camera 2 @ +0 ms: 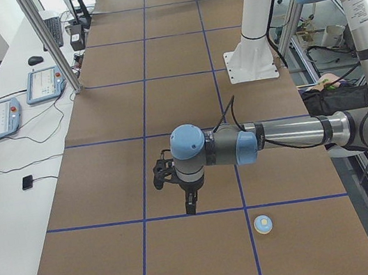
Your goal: Place and press bell with both arms
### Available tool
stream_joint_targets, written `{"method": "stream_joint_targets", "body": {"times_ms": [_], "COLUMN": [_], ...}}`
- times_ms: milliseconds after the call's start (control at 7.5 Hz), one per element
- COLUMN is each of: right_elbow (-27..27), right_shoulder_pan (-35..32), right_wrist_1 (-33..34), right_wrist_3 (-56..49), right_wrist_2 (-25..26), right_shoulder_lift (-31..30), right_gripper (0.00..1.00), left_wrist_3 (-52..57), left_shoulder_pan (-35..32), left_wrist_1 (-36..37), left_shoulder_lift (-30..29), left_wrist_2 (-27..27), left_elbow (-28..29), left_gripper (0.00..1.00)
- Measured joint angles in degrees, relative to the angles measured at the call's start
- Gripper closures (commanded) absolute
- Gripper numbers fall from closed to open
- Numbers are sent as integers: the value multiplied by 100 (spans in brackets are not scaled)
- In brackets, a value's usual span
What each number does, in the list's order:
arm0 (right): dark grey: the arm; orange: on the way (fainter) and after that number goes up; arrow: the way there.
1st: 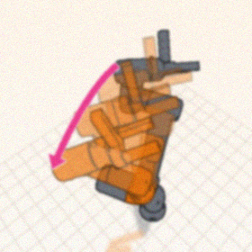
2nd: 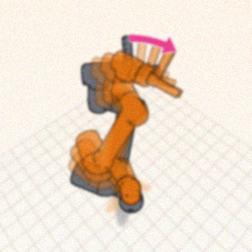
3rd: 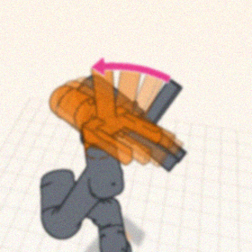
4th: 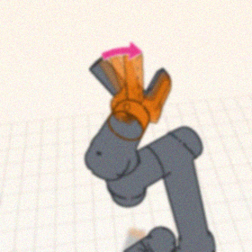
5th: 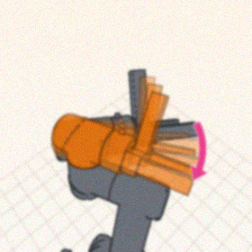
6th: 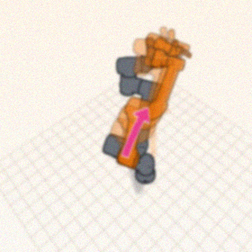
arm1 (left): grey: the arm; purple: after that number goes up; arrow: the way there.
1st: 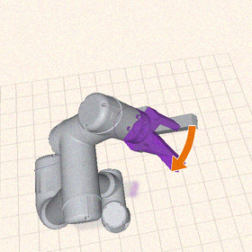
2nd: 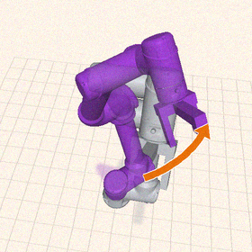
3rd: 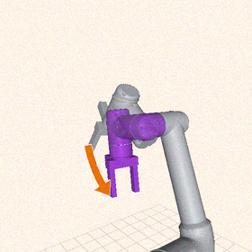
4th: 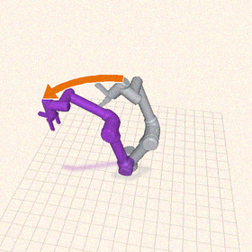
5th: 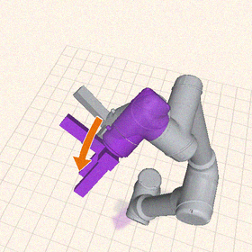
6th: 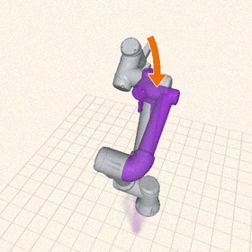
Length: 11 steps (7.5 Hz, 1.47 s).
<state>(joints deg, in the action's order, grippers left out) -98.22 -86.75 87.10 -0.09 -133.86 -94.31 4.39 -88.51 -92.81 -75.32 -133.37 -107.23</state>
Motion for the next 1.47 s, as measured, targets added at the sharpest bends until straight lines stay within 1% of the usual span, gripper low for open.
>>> {"method": "stream_joint_targets", "body": {"times_ms": [800,933,1200,1467], "right_elbow": [-4,-7,-18,-64], "right_shoulder_pan": [0,0,0,0], "right_wrist_1": [0,0,0,0], "right_wrist_3": [0,0,6,16], "right_wrist_2": [0,0,-6,-10], "right_shoulder_lift": [0,0,6,22], "right_gripper": [0,0,0,0], "left_wrist_3": [-26,-47,-63,-53], "left_shoulder_pan": [2,2,-5,-9], "left_wrist_1": [-22,-37,-108,-156], "left_shoulder_lift": [-103,-180,-592,-754], "left_wrist_2": [16,26,71,73], "left_elbow": [-65,-59,90,124], "left_gripper": [0,0,0,0]}}
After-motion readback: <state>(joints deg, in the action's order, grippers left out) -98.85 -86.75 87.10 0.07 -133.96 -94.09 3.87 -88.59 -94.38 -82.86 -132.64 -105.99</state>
